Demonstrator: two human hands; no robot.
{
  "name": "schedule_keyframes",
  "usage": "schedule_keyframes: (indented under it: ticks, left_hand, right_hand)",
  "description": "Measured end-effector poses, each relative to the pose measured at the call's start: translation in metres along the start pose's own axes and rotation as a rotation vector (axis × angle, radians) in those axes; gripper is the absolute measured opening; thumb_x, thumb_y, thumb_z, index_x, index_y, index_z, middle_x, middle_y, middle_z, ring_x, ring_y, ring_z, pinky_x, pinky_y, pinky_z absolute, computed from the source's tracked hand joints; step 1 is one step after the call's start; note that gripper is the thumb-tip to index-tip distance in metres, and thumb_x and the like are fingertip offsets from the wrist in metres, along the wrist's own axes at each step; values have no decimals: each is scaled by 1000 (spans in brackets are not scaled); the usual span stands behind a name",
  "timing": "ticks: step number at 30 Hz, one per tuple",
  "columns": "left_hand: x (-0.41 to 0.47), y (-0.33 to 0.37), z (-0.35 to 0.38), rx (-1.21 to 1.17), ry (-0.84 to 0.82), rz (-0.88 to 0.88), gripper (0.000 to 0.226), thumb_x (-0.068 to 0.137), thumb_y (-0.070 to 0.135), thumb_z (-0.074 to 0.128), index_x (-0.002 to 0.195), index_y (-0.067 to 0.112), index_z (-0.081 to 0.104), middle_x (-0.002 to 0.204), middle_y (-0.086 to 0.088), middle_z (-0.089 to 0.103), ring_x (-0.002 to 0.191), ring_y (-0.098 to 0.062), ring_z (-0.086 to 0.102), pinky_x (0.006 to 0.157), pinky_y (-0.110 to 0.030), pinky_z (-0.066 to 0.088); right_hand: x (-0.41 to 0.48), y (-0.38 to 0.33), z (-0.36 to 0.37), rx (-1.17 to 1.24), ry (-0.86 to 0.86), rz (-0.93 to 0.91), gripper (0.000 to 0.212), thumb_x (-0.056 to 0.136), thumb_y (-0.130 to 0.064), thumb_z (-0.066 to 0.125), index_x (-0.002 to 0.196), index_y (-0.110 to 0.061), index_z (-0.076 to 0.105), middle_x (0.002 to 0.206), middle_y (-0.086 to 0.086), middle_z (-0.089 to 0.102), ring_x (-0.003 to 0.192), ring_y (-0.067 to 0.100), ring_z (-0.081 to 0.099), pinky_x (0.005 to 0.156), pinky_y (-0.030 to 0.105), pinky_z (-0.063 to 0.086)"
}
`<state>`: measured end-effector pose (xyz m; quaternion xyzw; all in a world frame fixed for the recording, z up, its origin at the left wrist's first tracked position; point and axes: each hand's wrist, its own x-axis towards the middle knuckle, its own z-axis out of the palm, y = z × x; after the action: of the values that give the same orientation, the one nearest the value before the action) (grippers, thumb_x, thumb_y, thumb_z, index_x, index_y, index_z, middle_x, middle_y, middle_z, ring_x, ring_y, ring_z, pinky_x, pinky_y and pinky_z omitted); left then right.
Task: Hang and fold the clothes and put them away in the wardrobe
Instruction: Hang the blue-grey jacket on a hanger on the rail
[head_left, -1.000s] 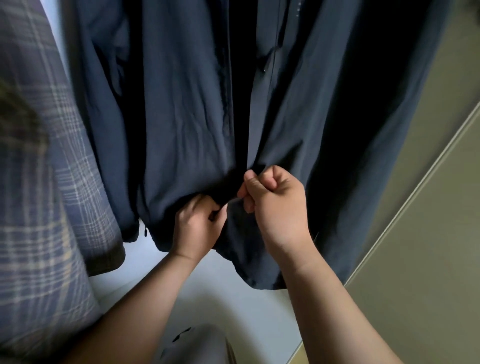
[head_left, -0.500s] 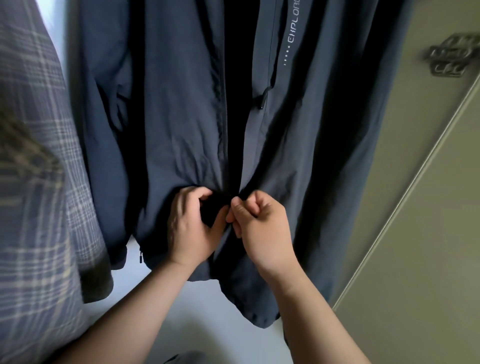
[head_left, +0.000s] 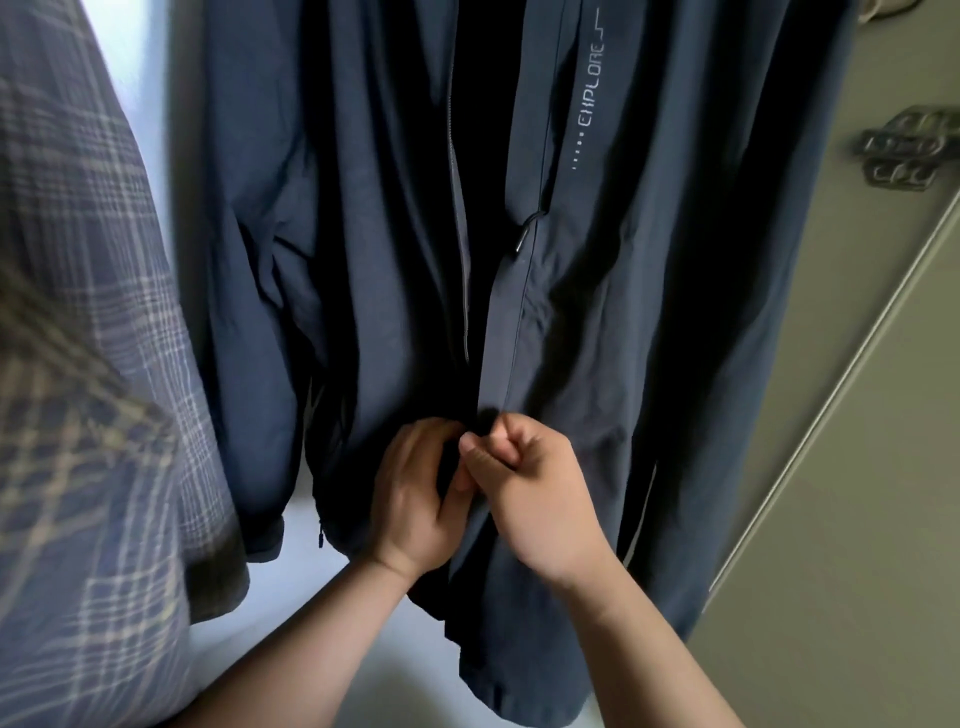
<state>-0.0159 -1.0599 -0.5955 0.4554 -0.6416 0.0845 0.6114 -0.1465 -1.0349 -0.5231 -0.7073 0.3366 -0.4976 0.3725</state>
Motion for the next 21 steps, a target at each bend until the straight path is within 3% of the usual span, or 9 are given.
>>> schedule_keyframes:
  ticks: [2,4,8,11,13,16,18,21]
  left_hand:
    - [0,-1,0,-41,-61,-14,60,106,49,30,98,3,67,99,-8,65,91,-31,62,82,-37,46]
    - [1,-1,0,-93,-90,7,58,106,48,30,100,5,68,101,-2,67,94,-24,63,85,-33,48]
    - [-1,-1,-2,-158,-64,9,46,106,42,36,85,9,61,83,8,60,76,-12,59,70,-28,46]
    - [-3,-1,-5,-117,-42,-22,20,102,33,46,84,25,49,77,20,50,69,9,51,67,-7,36]
    - [2,-2,-8,-41,-49,0,15,99,30,48,84,28,46,72,18,46,61,3,50,59,-9,32]
    - [14,-7,-15,156,-88,65,19,96,31,51,81,20,52,62,1,56,57,-23,57,48,-32,39]
    - [23,-13,-16,276,-123,143,28,97,31,51,77,14,58,63,-6,60,57,-31,59,48,-37,43]
    - [31,-16,-15,316,-158,194,33,99,32,49,76,12,62,65,-7,63,58,-32,61,49,-38,48]
  right_hand:
    - [1,1,-3,-100,27,-28,43,93,-14,66,64,-18,34,54,-3,41,57,7,35,54,31,35]
    - [2,-1,-2,-97,13,-38,41,92,-17,65,65,-15,35,59,18,46,61,15,38,57,43,40]
    - [2,-5,0,70,-43,-4,43,88,-21,64,67,-3,32,69,38,46,67,24,38,66,59,40]
    - [3,-3,1,108,-48,22,44,87,-19,66,65,-10,29,68,39,44,69,25,37,66,60,38]
    - [3,-2,1,99,-48,28,44,91,-12,65,65,-14,29,66,36,45,69,24,37,63,55,36]
    - [6,-2,-4,118,27,40,47,95,0,63,65,-17,33,60,22,49,61,14,43,59,29,38]
    - [11,-7,-9,170,63,42,48,95,2,62,64,-19,33,58,7,53,50,5,41,50,15,35]
    - [30,-23,-16,243,126,25,55,94,5,61,61,-27,31,54,0,48,49,5,41,49,14,36]
